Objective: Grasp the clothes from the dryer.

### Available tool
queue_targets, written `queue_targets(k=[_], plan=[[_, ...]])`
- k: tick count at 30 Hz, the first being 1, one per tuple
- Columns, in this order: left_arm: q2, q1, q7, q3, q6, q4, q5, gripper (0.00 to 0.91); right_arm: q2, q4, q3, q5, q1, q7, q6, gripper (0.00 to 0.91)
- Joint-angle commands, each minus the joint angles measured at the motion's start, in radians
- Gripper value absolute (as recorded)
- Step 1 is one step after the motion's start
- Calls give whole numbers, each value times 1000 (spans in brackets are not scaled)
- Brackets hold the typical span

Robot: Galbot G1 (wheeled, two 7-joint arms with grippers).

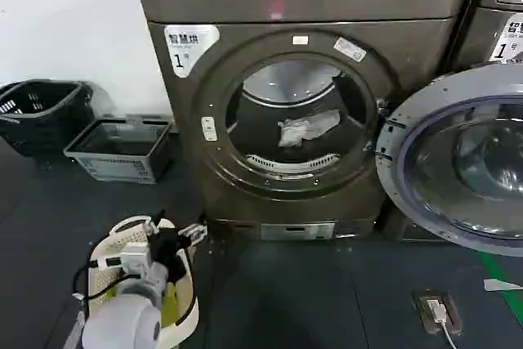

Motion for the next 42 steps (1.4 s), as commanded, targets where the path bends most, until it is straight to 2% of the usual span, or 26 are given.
queue_targets(k=[1, 2, 9, 42], plan=[[0, 2, 0, 1, 49, 1, 2, 907, -1, -5, -6, 19, 3, 22, 13, 907], [0, 3, 0, 1, 49, 0, 2, 907, -1, -10, -8, 24, 2, 23, 34, 907], [-1, 9, 1, 1, 49, -2, 1, 907, 1, -28, -9, 18, 2, 24, 48, 907], [2, 31, 6, -4, 49, -28, -4, 907, 6, -28, -2, 56, 0, 66, 20, 907]])
